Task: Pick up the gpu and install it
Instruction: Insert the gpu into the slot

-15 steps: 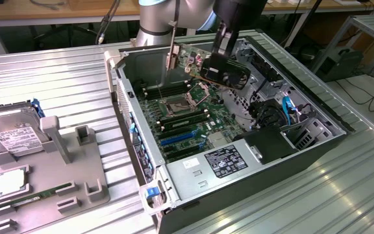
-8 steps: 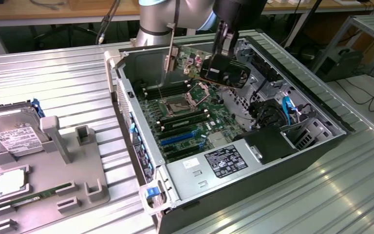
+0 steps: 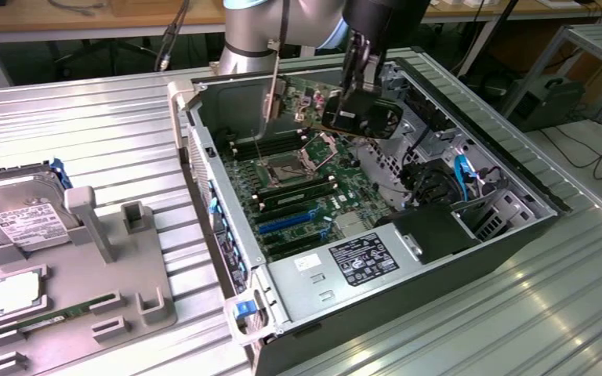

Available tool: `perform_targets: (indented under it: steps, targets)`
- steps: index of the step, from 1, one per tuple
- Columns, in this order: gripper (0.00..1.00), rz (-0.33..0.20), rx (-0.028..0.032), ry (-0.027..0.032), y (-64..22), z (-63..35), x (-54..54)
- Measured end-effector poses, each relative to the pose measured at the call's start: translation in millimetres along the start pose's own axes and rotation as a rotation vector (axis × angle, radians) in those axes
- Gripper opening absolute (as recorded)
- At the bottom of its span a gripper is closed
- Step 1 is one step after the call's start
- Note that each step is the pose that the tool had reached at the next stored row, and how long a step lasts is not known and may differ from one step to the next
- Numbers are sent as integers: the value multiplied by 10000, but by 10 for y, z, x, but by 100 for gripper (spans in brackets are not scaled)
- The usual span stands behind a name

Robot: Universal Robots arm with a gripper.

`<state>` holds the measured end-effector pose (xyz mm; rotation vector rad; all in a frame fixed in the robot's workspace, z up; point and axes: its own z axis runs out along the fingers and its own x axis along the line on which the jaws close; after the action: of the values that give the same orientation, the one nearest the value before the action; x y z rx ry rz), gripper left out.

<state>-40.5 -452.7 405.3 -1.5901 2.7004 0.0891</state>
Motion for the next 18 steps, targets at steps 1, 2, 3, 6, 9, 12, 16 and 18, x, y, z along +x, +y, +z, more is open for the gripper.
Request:
perform_targets:
  steps: [1, 2, 3, 6, 9, 12, 16, 18]
  targets:
    - [28, -199, -7, 10, 0, 1, 0]
    - [28, -391, -13, 18, -1, 2, -1]
    - [28, -575, -20, 26, -1, 3, -1]
    - [28, -1108, -38, 51, -2, 6, -1]
    - [28, -1669, -58, 77, -3, 10, -1]
    - [28, -2198, -76, 101, -4, 13, -1]
    - [28, -2926, -107, 139, -8, 18, -3]
    - [28, -3151, -116, 149, -8, 20, -4]
